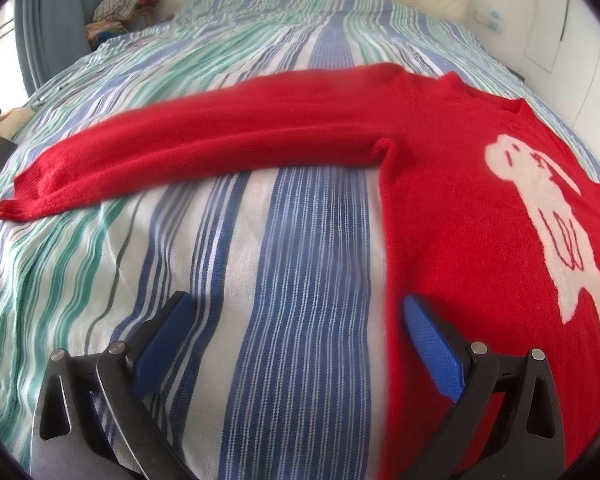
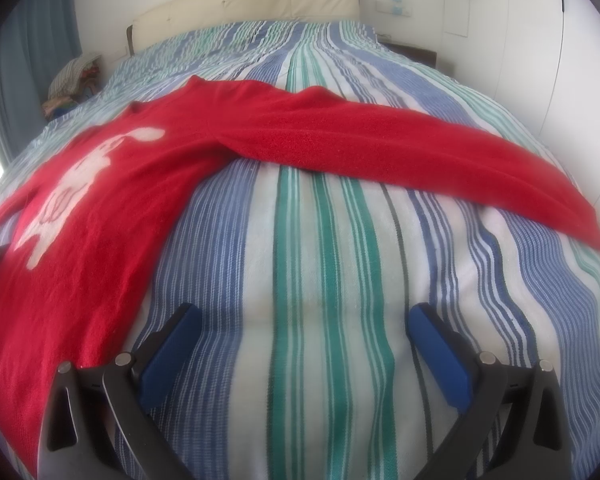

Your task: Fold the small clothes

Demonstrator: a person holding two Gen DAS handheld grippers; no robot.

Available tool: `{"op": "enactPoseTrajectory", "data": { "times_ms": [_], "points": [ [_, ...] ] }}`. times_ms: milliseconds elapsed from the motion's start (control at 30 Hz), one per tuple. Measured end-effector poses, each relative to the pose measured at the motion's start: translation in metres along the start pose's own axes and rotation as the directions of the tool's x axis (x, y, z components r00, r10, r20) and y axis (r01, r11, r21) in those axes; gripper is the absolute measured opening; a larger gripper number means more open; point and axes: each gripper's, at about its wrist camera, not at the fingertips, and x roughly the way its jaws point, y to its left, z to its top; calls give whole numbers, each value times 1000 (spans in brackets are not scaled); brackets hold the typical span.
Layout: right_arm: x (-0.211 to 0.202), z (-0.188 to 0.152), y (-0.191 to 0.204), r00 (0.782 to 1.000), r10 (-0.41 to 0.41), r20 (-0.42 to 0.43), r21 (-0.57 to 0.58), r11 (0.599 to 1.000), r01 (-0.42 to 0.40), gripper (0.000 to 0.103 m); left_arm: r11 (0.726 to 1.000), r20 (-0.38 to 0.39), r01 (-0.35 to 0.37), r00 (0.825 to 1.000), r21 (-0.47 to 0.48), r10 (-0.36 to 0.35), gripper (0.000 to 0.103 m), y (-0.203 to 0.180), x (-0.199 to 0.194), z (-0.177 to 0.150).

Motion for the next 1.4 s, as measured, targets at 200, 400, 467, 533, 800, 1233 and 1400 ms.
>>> {"op": "enactPoseTrajectory", "data": {
  "times_ms": [200,400,467,533,800,1233,1400],
  "points": [
    [0,0,0,1000,-1,0,-1,1000,1,102,1000,0,0,1000,1,0,103,1,0,0],
    [0,0,0,1000,-1,0,0,1000,1,102,1000,-4,0,1000,-2,0,103,-1,2,0],
    [0,0,0,1000,-1,0,-1,1000,1,102,1000,-8,1,1000,-3,-1,103,-1,2,0],
    [0,0,0,1000,0,-1,0,1000,0,102,1000,-14,3,1000,-6,-3,103,0,2,0],
    [1,0,-1,1000,2,-1,2,1000,-2,102,999,-32,45,998,-28,-46,103,8,-8,2],
    [-3,11,-1,996,18,-83,-24,1000,-20,102,963,-85,264,960,-63,-268,102,26,-102,-38],
    [-68,11,1,972,197,-126,4,980,-198,101,907,-216,402,881,-124,-420,100,17,-118,-77]
  ]
}}
